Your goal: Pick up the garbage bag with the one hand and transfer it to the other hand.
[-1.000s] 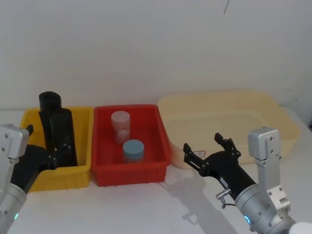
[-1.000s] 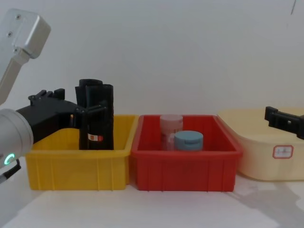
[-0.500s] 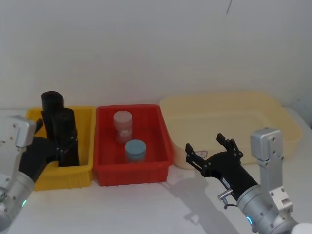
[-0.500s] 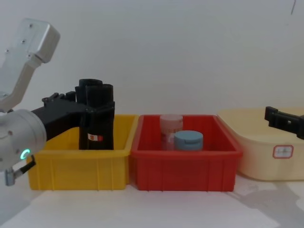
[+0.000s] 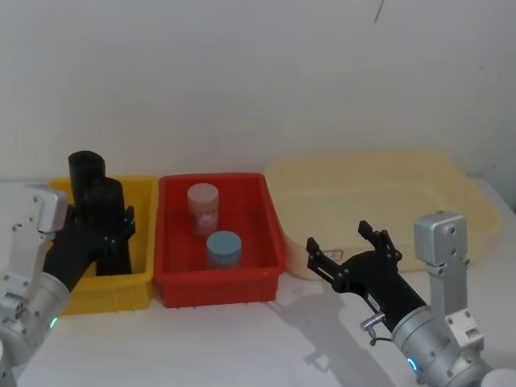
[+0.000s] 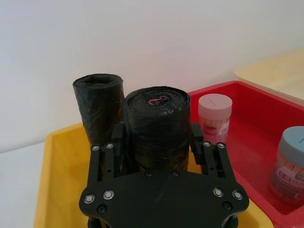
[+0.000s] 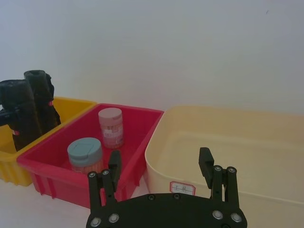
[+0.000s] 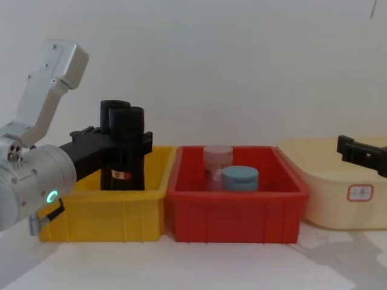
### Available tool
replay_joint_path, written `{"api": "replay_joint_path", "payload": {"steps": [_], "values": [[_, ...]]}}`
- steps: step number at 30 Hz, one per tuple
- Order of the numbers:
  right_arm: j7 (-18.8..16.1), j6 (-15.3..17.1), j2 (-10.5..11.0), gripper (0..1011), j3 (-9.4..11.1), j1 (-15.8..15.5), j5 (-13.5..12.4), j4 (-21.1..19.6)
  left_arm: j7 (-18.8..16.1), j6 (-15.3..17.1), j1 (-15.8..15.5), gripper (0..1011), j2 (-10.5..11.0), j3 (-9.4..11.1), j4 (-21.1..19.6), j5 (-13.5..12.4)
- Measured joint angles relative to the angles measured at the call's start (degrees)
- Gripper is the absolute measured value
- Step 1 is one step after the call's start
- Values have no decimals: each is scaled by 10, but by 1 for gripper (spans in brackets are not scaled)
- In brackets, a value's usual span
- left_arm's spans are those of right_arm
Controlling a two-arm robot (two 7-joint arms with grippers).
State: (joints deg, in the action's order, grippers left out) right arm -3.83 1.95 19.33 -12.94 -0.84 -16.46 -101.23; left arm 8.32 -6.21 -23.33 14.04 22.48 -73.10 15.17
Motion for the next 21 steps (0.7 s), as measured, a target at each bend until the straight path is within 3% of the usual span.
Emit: {"api": "replay_joint_path", "payload": {"steps": [10, 21], "values": [[0, 0, 0, 1000, 0, 0, 0, 0, 16, -15, -18, 536, -17, -1, 40, 4], [0, 0, 0, 1000, 0, 0, 0, 0, 32, -10, -33, 466, -16, 1, 37, -4]]}}
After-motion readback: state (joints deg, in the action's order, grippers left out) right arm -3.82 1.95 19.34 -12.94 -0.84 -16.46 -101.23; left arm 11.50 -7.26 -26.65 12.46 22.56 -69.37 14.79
